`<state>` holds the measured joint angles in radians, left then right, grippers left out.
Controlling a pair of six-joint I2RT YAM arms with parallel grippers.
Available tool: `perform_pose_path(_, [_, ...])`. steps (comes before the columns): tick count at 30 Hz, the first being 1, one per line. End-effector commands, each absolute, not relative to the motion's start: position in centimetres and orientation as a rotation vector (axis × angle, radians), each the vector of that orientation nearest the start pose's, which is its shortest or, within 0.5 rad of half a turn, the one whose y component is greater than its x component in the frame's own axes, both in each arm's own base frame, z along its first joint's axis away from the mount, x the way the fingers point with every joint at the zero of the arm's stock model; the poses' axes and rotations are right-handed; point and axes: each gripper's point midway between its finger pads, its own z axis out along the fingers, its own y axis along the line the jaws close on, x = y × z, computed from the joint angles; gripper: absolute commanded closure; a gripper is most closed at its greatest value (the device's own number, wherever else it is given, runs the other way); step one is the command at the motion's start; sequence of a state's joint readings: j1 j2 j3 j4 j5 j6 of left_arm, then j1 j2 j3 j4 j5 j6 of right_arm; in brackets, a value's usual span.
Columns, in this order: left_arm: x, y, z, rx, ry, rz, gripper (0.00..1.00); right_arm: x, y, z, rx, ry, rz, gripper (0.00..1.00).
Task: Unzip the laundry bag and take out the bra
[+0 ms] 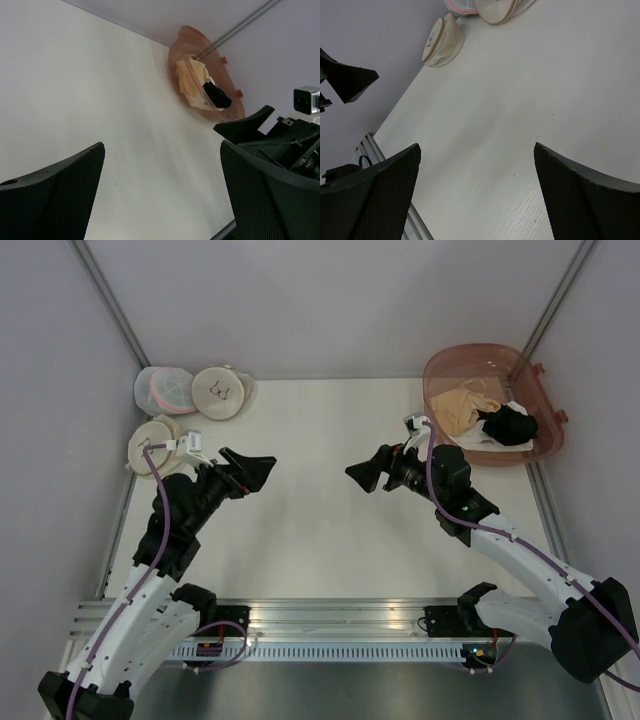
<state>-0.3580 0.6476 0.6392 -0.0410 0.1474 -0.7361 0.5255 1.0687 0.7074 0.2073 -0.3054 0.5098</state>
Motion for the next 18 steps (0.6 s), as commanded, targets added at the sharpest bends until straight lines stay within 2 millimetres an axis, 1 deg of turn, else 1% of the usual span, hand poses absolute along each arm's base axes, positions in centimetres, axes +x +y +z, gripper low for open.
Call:
perform_pose_path(1, [27.3,-13.2,28.7,-0.265,1.689,-0.787,0.0,28.2,24.7,24.5,-0.245,1.797,1.024,0.02])
perform_pose_path(2, [28.2,-12.2,27.4,-0.329,1.723,-0.713,0.0,28.2,24.9,24.9,-0.248,1.779,1.04,0.02])
perform_pose_path(3, [29.0,-9.7,25.6,-0.461,1.766,-0.557,0.0,28.0,24.9,24.5,-0.245,1.785,1.051,0.02])
perform_pose_path(4, [29.6,-8.2,24.7,-0.543,1.781,-0.465,0.01,27.9,25.0,24.5,-0.243,1.785,1.059,0.02])
perform_pose_path(5, [30.2,-5.2,23.0,-0.708,1.79,-0.277,0.0,27.9,25.1,24.3,-0.24,1.787,1.066,0.02])
perform_pose_path(7, [30.8,-2.6,22.3,-0.842,1.742,-0.152,0.0,27.8,25.2,24.1,-0.235,1.795,1.083,0.02])
perform_pose_path(8, [31.1,-1.7,21.9,-0.902,1.711,-0.119,0.0,27.6,25.3,23.9,-0.241,1.8,1.091,0.02])
perform_pose_path(9, [31.9,-0.1,21.4,-1.008,1.636,-0.106,0.0,27.5,25.3,23.9,-0.238,1.803,1.095,0.02])
perform_pose_path(11, [32.7,1.3,20.2,-1.106,1.592,-0.129,0.0,27.4,25.3,23.7,-0.232,1.808,1.104,0.02])
perform_pose_path(12, [33.2,2.6,18.2,-1.219,1.572,-0.149,0.0,27.2,25.2,23.5,-0.231,1.809,1.107,0.02])
perform_pose_path(14, [34.3,3.6,17.1,-1.298,1.528,-0.188,0.0,27.1,25.2,23.4,-0.228,1.81,1.112,0.02])
perform_pose_path(16, [34.9,5.3,15.5,-1.377,1.487,-0.143,0.0,26.8,25.2,23.1,-0.233,1.816,1.119,0.02])
perform_pose_path(18, [35.3,6.8,14.5,-1.434,1.443,-0.109,0.01,26.6,25.2,22.7,-0.238,1.826,1.124,0.02])
